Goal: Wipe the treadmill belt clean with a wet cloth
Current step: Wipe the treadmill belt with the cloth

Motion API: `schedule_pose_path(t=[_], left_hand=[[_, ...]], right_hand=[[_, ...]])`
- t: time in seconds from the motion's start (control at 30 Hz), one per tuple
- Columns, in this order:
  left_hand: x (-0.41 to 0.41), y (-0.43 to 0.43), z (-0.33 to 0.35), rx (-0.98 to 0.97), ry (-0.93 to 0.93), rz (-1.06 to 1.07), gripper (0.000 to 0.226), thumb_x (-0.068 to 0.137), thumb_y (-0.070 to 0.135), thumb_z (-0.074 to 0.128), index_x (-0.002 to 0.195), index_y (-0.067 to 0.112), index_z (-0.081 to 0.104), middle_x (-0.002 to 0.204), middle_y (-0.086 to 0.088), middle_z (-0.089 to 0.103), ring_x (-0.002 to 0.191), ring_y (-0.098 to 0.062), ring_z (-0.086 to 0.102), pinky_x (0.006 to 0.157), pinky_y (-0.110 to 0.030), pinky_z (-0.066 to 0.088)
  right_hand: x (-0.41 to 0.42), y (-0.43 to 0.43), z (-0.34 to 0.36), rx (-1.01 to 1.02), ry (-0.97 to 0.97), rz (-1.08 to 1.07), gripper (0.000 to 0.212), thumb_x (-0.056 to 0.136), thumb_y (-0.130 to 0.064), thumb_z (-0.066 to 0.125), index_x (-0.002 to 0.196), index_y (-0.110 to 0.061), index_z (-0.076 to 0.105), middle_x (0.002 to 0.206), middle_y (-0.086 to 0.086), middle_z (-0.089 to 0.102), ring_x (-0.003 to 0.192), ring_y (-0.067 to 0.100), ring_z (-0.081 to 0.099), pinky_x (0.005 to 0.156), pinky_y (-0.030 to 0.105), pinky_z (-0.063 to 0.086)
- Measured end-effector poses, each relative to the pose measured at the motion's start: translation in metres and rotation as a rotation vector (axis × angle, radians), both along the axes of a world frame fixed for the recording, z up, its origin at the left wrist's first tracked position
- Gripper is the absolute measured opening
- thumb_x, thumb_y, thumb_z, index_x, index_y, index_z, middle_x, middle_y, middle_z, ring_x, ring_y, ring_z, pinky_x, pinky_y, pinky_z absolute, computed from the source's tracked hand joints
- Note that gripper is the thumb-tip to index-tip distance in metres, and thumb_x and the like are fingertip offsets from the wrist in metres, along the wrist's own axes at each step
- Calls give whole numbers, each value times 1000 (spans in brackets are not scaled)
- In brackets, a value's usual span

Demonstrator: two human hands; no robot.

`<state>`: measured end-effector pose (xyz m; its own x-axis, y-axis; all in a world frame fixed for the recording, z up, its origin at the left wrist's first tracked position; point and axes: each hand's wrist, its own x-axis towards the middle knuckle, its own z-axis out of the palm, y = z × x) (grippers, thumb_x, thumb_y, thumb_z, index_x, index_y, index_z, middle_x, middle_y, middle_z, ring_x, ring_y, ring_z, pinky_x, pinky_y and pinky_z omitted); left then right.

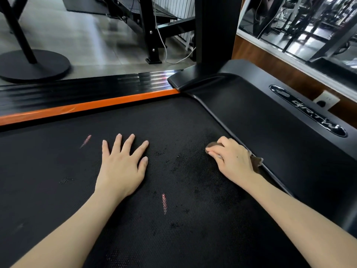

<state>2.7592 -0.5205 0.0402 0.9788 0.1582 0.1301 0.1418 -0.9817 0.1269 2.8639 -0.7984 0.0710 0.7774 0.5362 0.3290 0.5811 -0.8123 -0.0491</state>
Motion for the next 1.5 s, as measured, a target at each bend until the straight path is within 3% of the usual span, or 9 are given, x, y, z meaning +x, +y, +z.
schedule_pose_path(t=[0.2, 0.3, 0.5, 0.57, 0.73, 0.97, 1.17, 1.37, 1.5], left_hand=[[-1, 0, 1, -2, 6, 2, 70, 85, 53, -1, 145, 35, 32, 153, -8, 29, 143, -35, 15, 115, -56, 4], [-1, -1, 2, 3, 13, 8, 72, 84, 54, -3, 146, 36, 28, 154, -7, 26, 144, -34, 13, 115, -55, 2], [-2, -3, 3, -2, 15, 14, 73, 83, 54, -5, 146, 37, 27, 155, -6, 25, 144, -32, 11, 116, -53, 3], [-1, -3, 4, -12, 16, 12, 74, 82, 54, -5, 147, 37, 27, 155, -5, 25, 145, -32, 11, 116, -53, 2], [-3, -1, 3, -64, -8, 25, 75, 85, 49, 2, 147, 19, 31, 154, -1, 29, 145, -28, 14, 117, -50, 6], [0, -2, 4, -50, -5, 21, 73, 86, 48, 5, 143, 19, 39, 152, -2, 33, 144, -30, 19, 115, -52, 8], [-1, -1, 2, -17, 13, 27, 65, 90, 44, 13, 138, 17, 47, 147, -4, 42, 139, -33, 29, 112, -55, 18], [1, 0, -2, 13, -18, 41, 57, 91, 42, 24, 132, 17, 55, 139, -5, 51, 134, -33, 40, 108, -56, 29], [2, -1, -1, 24, -48, 32, 53, 90, 39, 30, 124, 15, 61, 131, -7, 58, 126, -35, 49, 102, -59, 37]], right_hand=[[-1, 1, -5, -15, -6, -50, 14, 89, -26, 61, 93, -23, 75, 87, 1, 57, 71, 23, 56, 53, 34, 46], [-7, -11, 1, -17, 29, -14, 24, 91, -32, 52, 99, -26, 74, 90, 1, 57, 78, 24, 57, 61, 36, 48], [61, 59, 9, -15, 86, -398, 32, 99, -29, 37, 116, -21, 64, 114, 13, 49, 101, 35, 52, 83, 40, 43], [47, 95, 9, -78, 80, -304, 31, 96, -29, 39, 114, -21, 63, 112, 14, 50, 98, 37, 55, 78, 39, 45], [-25, 94, 1, -27, 108, 330, 29, 90, -33, 50, 113, -24, 67, 100, 10, 55, 83, 32, 56, 61, 41, 50], [93, 104, 6, -37, 129, -279, 34, 100, -29, 39, 129, -25, 55, 125, 12, 44, 114, 33, 47, 90, 43, 42], [35, 124, -1, -37, 146, 192, 34, 97, -39, 45, 128, -32, 57, 114, 5, 50, 104, 28, 50, 82, 40, 47], [122, 107, 6, -36, 151, -305, 44, 100, -42, 34, 139, -25, 46, 129, 14, 45, 115, 34, 47, 92, 41, 41], [120, 103, 8, 12, 218, -190, 66, 92, -60, 39, 148, -27, 29, 140, 12, 44, 123, 36, 42, 102, 43, 34]])
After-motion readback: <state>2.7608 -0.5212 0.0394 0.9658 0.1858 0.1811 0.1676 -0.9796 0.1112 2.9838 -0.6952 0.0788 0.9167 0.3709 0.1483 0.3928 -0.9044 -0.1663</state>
